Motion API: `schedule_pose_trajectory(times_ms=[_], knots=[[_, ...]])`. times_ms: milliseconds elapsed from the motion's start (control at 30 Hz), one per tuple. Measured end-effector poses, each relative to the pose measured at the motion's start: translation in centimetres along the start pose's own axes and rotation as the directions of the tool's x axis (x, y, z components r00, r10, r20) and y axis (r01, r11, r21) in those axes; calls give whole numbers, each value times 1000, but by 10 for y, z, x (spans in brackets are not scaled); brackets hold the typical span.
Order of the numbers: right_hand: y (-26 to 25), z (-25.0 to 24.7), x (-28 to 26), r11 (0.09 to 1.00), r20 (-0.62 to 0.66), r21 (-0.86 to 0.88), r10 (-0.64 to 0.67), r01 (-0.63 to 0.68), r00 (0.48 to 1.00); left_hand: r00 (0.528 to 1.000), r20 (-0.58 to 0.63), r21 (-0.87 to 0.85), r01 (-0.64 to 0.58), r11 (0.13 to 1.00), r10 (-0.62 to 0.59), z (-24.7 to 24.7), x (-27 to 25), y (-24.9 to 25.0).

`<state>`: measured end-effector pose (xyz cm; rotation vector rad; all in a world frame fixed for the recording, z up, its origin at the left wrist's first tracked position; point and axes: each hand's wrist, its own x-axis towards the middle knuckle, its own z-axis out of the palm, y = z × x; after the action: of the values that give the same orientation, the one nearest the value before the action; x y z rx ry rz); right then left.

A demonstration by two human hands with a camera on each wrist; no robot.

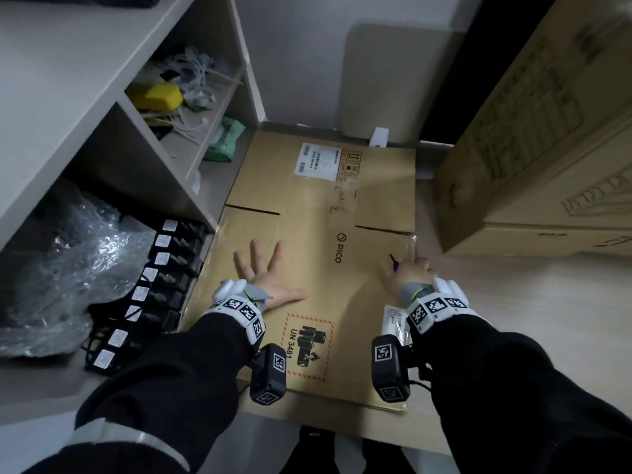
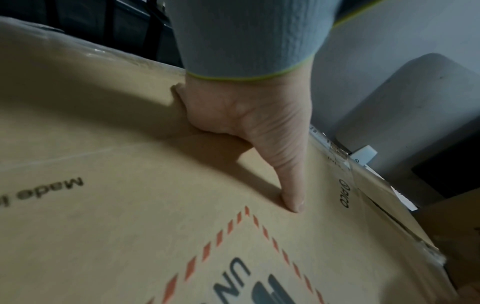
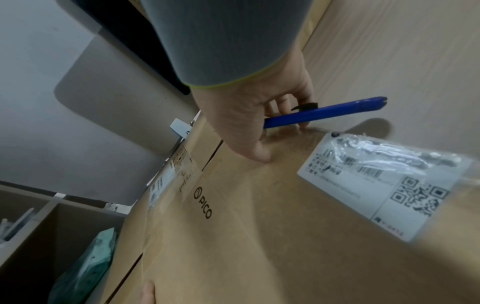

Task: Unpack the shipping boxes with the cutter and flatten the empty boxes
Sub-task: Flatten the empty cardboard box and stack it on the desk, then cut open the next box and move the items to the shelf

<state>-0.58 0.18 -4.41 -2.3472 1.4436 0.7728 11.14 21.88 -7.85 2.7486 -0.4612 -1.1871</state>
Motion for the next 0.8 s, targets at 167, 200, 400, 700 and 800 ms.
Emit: schedule_pose_trajectory(times_ms=[167,200,400,700,800], knots=[[10,-18,-10,990,-35,59,-125,127,992,997,-75,51,11,999,-7,-14,-10,29],[12,-24,-10,983,-54,84,-162,166,985,994,-103,48,-24,999,29,-20,-14,43],[48,-76,-25,887,-190,319,-286,334,939,949,-221,-110,-253,961,225,-57,-50,155],[145,-174,-50,668,-577,392,-357,632,735,773,-489,-377,-605,701,404,-89,-120,309],[169,-204,-53,606,-706,399,-276,688,653,738,-542,-457,-661,596,403,-100,-136,334]])
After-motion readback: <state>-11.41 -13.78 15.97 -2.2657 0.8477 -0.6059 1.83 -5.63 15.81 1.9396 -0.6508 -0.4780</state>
